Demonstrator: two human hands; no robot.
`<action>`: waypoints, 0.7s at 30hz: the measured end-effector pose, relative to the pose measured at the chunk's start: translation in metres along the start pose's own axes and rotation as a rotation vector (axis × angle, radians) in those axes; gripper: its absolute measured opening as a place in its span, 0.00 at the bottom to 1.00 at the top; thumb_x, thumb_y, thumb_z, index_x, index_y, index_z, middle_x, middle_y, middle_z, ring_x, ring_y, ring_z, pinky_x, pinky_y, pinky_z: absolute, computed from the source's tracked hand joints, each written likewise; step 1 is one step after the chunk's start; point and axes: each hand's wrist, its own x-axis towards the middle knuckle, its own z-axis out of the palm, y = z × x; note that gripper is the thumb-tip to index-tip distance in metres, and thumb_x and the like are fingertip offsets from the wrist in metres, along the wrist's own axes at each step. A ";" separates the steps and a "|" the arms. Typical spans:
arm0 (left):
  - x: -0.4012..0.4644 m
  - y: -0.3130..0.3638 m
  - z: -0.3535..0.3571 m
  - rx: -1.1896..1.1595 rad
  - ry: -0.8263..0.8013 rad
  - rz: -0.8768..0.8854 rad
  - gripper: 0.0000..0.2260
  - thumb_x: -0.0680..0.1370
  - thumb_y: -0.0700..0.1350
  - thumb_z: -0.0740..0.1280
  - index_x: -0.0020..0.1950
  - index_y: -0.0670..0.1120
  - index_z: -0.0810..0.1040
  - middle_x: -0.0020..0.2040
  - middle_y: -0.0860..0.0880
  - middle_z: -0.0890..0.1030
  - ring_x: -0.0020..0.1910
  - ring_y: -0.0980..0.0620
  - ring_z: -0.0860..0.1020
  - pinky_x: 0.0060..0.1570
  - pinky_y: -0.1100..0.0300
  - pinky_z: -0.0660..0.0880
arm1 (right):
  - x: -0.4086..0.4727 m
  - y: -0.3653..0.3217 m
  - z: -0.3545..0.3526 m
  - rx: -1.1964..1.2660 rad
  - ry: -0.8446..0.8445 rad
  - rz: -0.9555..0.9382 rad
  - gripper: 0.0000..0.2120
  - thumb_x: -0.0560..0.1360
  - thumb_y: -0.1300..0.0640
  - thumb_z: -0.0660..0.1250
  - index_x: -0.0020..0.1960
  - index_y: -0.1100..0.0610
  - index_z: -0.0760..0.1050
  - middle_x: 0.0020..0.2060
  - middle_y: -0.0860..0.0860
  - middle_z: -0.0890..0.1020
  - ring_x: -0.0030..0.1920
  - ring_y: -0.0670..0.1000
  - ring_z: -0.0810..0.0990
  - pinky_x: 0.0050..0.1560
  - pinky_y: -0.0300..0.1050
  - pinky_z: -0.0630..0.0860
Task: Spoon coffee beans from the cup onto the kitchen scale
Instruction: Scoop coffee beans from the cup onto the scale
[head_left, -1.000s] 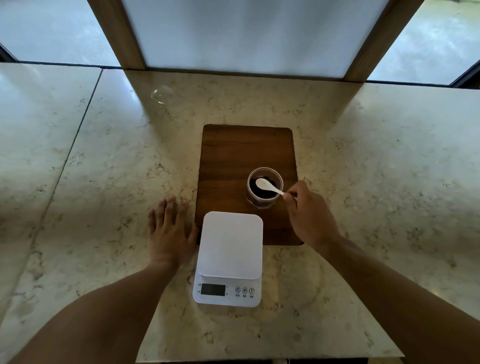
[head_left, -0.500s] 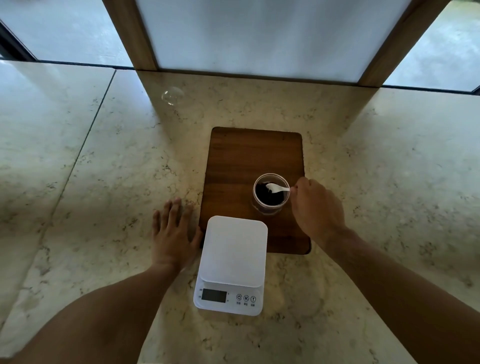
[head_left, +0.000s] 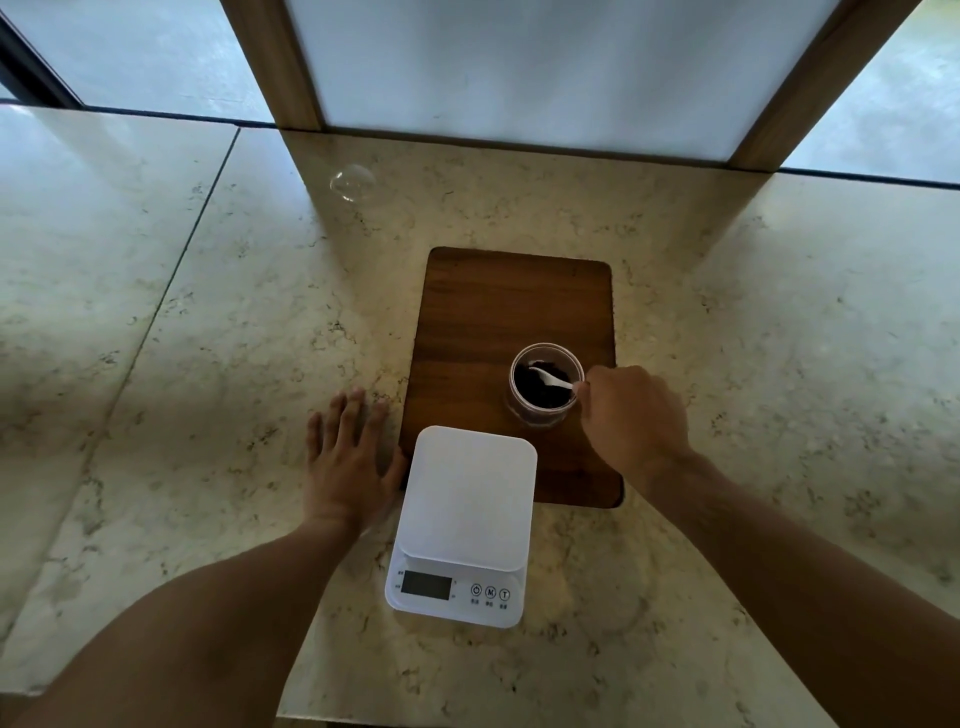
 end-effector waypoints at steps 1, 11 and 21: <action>0.000 0.000 0.000 -0.004 0.003 0.001 0.34 0.77 0.64 0.49 0.80 0.49 0.56 0.82 0.43 0.53 0.81 0.44 0.44 0.77 0.42 0.43 | 0.000 -0.001 0.001 0.033 -0.009 0.024 0.14 0.80 0.50 0.59 0.45 0.58 0.77 0.34 0.55 0.80 0.35 0.56 0.78 0.30 0.44 0.66; 0.001 -0.004 0.007 -0.002 0.032 0.008 0.32 0.78 0.62 0.53 0.79 0.50 0.58 0.81 0.43 0.55 0.81 0.44 0.46 0.77 0.42 0.44 | 0.010 0.000 0.002 0.273 -0.175 0.172 0.17 0.80 0.51 0.58 0.45 0.60 0.80 0.35 0.56 0.81 0.36 0.56 0.80 0.33 0.44 0.71; 0.001 -0.007 0.012 0.008 0.046 0.006 0.32 0.78 0.63 0.53 0.79 0.50 0.58 0.81 0.43 0.55 0.81 0.44 0.46 0.77 0.41 0.46 | 0.009 0.012 0.002 0.540 -0.236 0.284 0.19 0.80 0.52 0.60 0.39 0.63 0.81 0.34 0.59 0.83 0.34 0.58 0.80 0.32 0.44 0.69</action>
